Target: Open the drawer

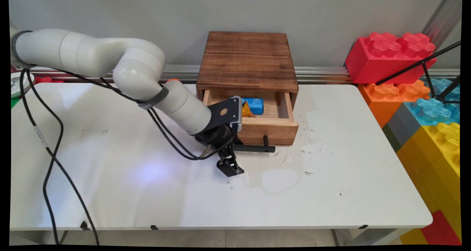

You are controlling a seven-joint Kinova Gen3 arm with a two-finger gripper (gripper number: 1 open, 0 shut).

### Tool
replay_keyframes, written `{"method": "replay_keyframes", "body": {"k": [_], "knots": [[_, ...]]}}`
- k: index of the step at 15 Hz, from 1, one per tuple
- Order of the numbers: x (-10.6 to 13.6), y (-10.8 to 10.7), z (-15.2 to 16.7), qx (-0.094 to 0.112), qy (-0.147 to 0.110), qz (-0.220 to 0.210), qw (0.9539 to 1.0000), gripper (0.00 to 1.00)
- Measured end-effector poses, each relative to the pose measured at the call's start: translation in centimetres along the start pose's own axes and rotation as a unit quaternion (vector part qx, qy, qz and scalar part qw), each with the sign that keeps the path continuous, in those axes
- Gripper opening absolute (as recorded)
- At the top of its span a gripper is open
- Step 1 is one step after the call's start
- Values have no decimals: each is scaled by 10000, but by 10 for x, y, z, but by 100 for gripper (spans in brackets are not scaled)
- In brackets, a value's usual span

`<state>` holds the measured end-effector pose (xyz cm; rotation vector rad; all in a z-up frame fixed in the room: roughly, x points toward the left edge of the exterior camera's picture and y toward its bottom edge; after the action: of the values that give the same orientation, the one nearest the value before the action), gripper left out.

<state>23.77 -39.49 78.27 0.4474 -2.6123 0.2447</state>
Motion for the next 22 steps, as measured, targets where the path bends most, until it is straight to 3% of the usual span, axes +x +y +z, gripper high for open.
{"method": "replay_keyframes", "body": {"k": [22], "knots": [[4,53,-1,-425,152,-33,9990,100]]}}
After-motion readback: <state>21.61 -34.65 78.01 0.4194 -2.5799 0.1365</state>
